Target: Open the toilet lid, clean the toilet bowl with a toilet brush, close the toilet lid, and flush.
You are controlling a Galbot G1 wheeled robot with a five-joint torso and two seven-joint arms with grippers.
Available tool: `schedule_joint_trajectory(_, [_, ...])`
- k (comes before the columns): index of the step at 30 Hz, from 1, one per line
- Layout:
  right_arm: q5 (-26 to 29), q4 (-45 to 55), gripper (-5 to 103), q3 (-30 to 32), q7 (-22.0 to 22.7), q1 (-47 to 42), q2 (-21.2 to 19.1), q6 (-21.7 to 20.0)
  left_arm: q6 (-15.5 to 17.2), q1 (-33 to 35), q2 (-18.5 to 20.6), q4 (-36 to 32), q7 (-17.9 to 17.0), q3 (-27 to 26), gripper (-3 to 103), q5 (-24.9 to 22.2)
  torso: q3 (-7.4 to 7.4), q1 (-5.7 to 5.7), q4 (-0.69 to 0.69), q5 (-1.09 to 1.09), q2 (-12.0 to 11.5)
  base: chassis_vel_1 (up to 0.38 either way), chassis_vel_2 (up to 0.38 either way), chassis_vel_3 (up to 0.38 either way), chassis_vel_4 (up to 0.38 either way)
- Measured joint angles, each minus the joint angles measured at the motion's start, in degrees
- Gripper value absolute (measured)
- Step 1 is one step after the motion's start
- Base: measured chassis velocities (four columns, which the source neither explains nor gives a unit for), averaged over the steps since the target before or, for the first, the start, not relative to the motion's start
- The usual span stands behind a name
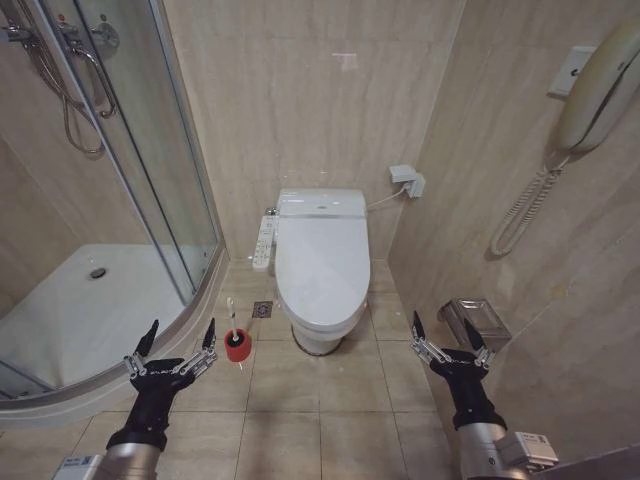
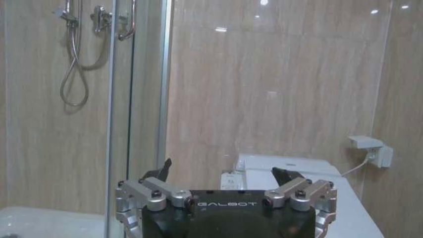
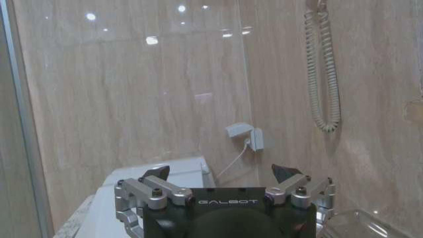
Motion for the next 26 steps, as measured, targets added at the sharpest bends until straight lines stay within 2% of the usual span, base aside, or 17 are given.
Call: schedule_joint_trajectory(26, [0.0,0.0,100,0.0,0.0,0.0,0.0,0.0,0.1,0.0,0.1,0.0,-0.1,-0.1,100,0.1,0.0,0.0,0.0,-0.01,0.0,0.0,0.0,0.0,0.0])
